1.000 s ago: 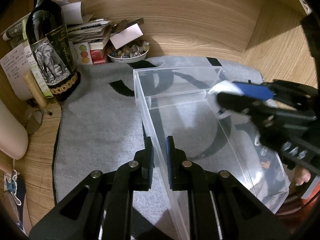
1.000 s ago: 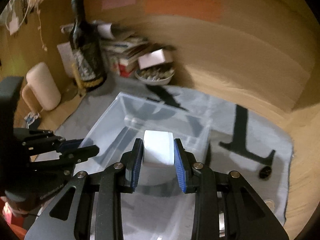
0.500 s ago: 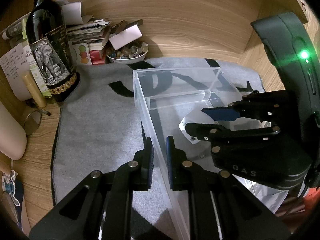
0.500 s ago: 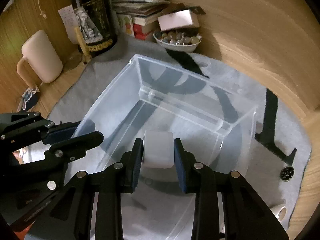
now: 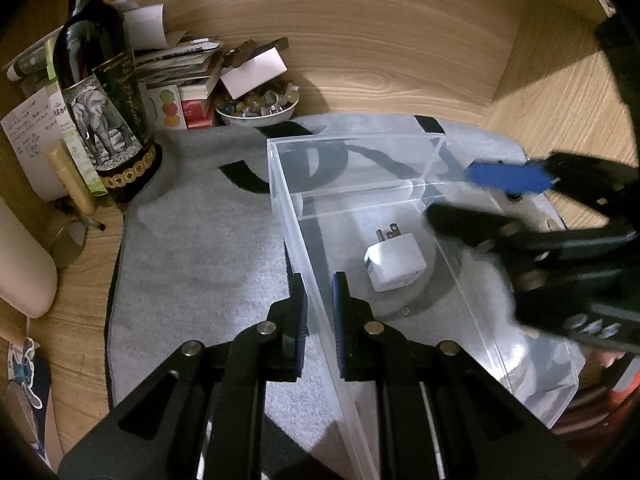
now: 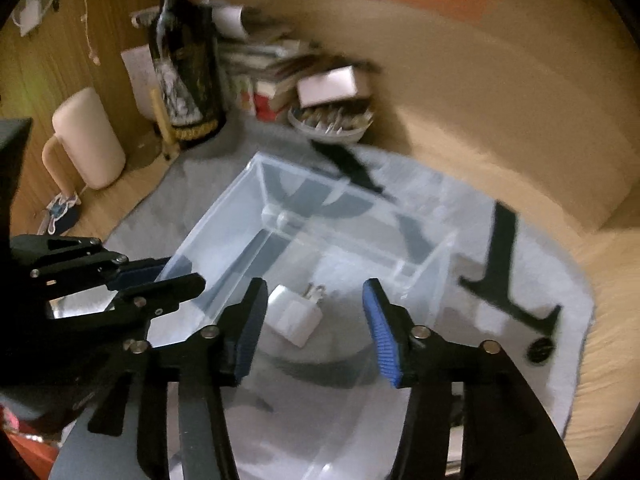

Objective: Organize rigid objects
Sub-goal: 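Carry the white plug into the clear box and open the right tool, then move the right tool to the black round connector and grasp it, then place the black connector into the clear box and release it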

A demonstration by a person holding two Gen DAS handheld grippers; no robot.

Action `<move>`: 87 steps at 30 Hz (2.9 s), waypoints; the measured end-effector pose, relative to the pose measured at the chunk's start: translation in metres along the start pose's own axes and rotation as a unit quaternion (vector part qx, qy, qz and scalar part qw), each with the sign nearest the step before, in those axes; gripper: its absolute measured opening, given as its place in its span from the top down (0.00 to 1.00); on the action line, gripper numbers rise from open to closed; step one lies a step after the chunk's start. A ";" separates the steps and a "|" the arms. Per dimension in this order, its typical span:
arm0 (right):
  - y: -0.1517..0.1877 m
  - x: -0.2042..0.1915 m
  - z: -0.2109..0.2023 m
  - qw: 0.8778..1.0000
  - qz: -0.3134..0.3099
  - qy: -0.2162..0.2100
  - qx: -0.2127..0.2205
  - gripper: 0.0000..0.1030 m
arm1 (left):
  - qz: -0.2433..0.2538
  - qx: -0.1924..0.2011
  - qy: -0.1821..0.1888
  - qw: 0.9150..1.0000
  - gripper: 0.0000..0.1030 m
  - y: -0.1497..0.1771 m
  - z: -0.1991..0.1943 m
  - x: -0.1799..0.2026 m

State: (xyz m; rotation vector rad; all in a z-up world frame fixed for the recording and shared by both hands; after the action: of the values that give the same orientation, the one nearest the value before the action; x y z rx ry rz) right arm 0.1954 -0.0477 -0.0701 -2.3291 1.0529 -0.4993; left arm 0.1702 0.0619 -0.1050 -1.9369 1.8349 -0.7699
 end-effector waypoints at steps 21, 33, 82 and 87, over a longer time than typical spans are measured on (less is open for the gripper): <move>0.038 0.149 -0.025 0.980 0.145 0.137 0.004 0.38 | 0.000 -0.003 -0.010 1.000 0.89 0.000 0.002 0.001; 0.078 0.206 0.032 0.967 0.210 0.121 -0.081 0.38 | 0.000 -0.005 -0.009 1.000 0.89 0.003 0.002 0.001; 0.012 0.050 -0.041 0.998 0.051 0.007 0.042 0.69 | -0.002 -0.006 -0.008 1.000 0.89 0.002 0.001 0.002; 0.018 0.035 -0.027 0.999 0.043 -0.022 0.025 0.69 | -0.003 -0.006 -0.004 1.000 0.89 0.001 0.001 0.001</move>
State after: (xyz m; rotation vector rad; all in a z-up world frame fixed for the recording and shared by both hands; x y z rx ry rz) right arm 0.1930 -0.0926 -0.0556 -2.2313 1.1026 -0.4334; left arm 0.1699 0.0605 -0.1066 -1.9510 1.8341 -0.7539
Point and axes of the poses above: each gripper's, at about its wrist camera, not at the fingertips, and z roughly the way its jaws point, x to its right, y to its underside, the point moved 1 cm from there along z, roughly the way its jaws point, and after that the axes turned 4 degrees about -z, right-handed, at the moved point
